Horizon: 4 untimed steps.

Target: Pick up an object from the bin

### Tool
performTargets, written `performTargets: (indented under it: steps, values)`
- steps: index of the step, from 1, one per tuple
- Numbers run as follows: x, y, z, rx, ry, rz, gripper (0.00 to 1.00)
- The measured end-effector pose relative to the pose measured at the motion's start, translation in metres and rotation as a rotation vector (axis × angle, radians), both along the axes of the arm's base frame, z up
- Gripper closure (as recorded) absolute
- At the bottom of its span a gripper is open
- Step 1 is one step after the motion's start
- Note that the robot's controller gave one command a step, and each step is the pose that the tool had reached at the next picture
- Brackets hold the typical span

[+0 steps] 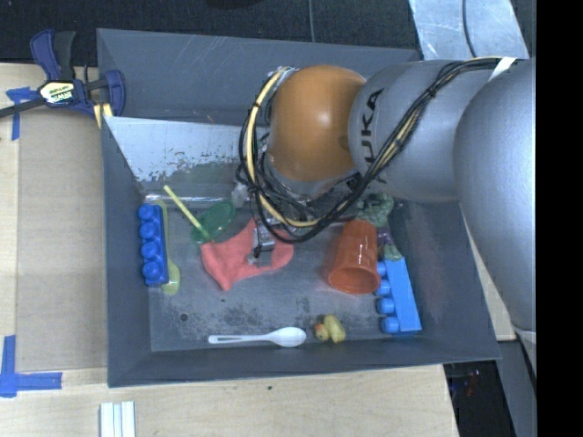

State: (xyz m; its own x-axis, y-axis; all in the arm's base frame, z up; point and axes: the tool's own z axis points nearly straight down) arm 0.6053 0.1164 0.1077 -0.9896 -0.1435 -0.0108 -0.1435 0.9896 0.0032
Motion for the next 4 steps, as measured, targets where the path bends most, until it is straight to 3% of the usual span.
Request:
performTargets:
  steps: [1, 2, 3, 4]
  values:
    - [-0.007, 0.004, -0.026, -0.005, 0.007, -0.043, 0.00]
    - [0.004, -0.019, -0.036, 0.000, -0.002, -0.084, 0.00]
    - [-0.006, 0.003, -0.033, -0.002, 0.005, -0.052, 1.00]
    - [-0.006, 0.003, -0.033, -0.002, 0.005, -0.053, 1.00]
